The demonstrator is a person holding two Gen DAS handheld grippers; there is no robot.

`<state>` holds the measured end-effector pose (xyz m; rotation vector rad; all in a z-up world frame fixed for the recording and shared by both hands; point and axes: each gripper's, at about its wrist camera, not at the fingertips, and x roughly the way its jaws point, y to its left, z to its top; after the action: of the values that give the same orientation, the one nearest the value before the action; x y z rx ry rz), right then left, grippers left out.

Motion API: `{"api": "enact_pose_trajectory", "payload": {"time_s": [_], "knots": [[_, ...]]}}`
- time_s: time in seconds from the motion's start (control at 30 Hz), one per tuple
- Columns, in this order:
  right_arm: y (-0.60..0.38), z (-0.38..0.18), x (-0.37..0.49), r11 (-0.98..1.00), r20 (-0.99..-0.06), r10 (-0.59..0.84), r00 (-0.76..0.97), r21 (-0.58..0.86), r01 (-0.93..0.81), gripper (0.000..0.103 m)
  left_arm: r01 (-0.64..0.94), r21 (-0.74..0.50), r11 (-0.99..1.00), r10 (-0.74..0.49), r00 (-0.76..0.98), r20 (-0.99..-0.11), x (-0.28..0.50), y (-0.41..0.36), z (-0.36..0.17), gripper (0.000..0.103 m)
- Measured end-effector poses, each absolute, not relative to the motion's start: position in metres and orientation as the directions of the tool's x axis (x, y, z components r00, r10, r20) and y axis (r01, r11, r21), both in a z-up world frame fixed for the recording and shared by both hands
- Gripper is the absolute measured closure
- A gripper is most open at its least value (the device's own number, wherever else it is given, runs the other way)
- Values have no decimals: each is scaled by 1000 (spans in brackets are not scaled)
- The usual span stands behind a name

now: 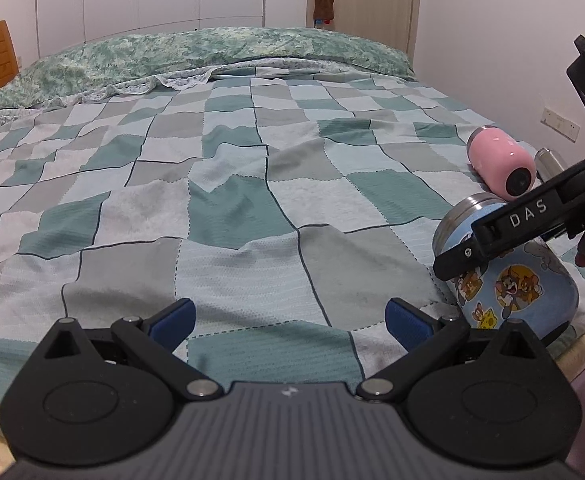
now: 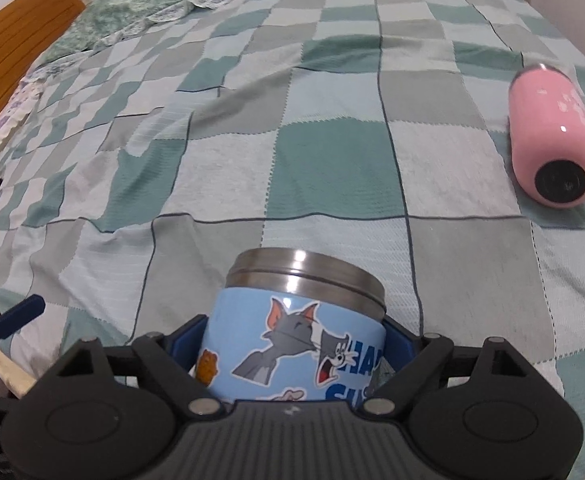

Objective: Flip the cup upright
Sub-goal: 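Rotate the blue cup upright with the right gripper and lower it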

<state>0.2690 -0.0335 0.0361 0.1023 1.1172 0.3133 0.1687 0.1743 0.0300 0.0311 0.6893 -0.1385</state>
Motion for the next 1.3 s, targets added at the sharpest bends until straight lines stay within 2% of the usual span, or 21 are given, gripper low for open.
{"api": "enact_pose_trajectory", "payload": {"time_s": [0.23, 0.47, 0.8, 1.07, 1.2, 1.3], "knots": [[-15, 40, 264, 939, -865, 271, 423, 140, -315, 15, 130, -22, 991, -114, 763, -636, 165, 177, 29, 0], [-25, 45, 256, 928, -827, 322, 461, 179, -328, 17, 132, -26, 991, -119, 769, -628, 162, 179, 29, 0], [-38, 73, 202, 855, -564, 486, 667, 151, -496, 19, 114, -32, 993, -110, 786, -608, 154, 187, 34, 0], [-3, 83, 190, 824, -358, 529, 769, 1, -566, 19, 71, -15, 997, -66, 798, -598, 148, 195, 37, 0], [21, 76, 199, 810, -348, 538, 768, -39, -585, 20, 49, -12, 999, -47, 796, -603, 147, 197, 34, 0], [35, 59, 209, 807, -405, 520, 752, -57, -588, 19, 40, -10, 999, -38, 792, -610, 144, 199, 30, 0]]}}
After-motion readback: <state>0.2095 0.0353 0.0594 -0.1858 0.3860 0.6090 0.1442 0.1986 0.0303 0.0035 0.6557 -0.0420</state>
